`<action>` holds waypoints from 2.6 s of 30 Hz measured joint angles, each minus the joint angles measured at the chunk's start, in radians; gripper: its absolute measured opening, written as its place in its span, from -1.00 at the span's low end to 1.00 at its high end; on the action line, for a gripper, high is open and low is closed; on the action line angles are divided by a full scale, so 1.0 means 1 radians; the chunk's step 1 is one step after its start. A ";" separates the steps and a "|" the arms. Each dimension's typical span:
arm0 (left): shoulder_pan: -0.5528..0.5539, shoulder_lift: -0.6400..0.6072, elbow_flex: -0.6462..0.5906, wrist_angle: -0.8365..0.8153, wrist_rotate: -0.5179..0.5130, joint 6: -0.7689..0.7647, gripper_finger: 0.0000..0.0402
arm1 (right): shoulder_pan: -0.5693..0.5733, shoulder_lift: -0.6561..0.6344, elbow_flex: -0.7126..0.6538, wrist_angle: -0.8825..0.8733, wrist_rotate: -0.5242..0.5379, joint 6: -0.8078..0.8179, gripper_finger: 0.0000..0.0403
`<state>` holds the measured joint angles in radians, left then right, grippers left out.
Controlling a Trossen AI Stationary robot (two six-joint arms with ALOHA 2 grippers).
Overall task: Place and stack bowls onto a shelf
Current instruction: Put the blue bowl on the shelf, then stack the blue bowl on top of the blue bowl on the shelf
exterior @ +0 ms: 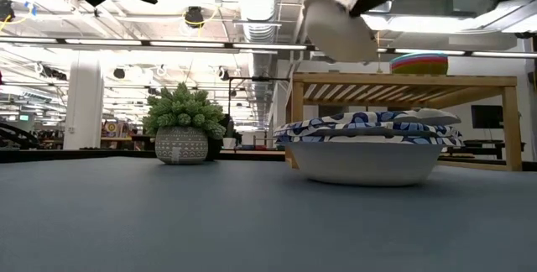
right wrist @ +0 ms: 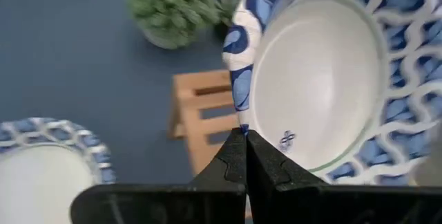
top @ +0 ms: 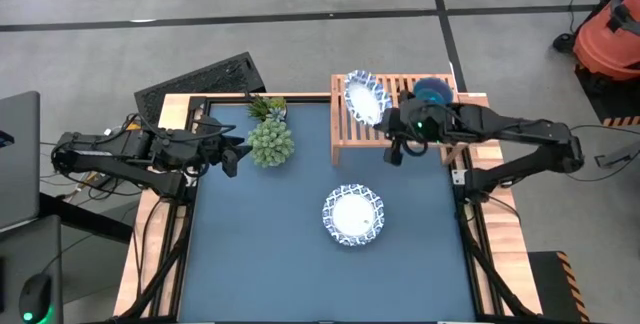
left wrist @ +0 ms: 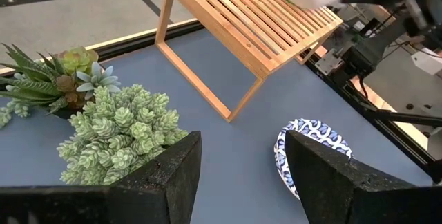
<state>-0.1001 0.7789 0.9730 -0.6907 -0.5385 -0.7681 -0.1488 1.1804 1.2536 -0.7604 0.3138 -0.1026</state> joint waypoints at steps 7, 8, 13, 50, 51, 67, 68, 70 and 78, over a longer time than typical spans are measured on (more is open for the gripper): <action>0.000 0.000 0.000 -0.002 -0.009 0.001 -0.02 | -0.090 0.059 0.000 -0.038 -0.037 -0.064 -0.92; 0.000 0.000 0.000 -0.002 -0.011 0.001 -0.02 | -0.098 0.067 0.000 -0.036 -0.042 -0.065 -0.92; 0.000 0.000 0.000 -0.002 -0.016 0.001 -0.02 | -0.124 0.114 0.000 -0.046 -0.066 -0.094 -0.92; 0.000 0.000 0.000 0.000 0.019 0.000 -0.02 | 0.148 0.149 0.297 -0.217 -0.285 0.038 0.05; 0.000 0.000 0.000 0.000 0.019 0.000 -0.02 | 0.186 0.159 0.297 -0.257 -0.285 0.058 0.05; 0.000 0.000 0.000 0.000 0.006 0.016 -0.02 | 0.557 0.393 0.097 -0.197 -0.265 0.215 0.02; 0.000 0.000 0.000 0.000 0.006 0.016 -0.02 | 0.563 0.409 0.097 -0.178 -0.266 0.211 0.02; 0.000 0.000 0.000 -0.002 0.006 0.015 -0.02 | 0.570 0.441 0.097 -0.143 -0.291 0.207 0.02; 0.000 0.000 0.000 -0.040 0.046 -0.001 -0.02 | 0.565 0.536 0.096 -0.121 -0.337 0.197 0.02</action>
<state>-0.1001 0.7792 0.9733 -0.7309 -0.4927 -0.7694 0.4160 1.7168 1.3499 -0.8817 -0.0228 0.0941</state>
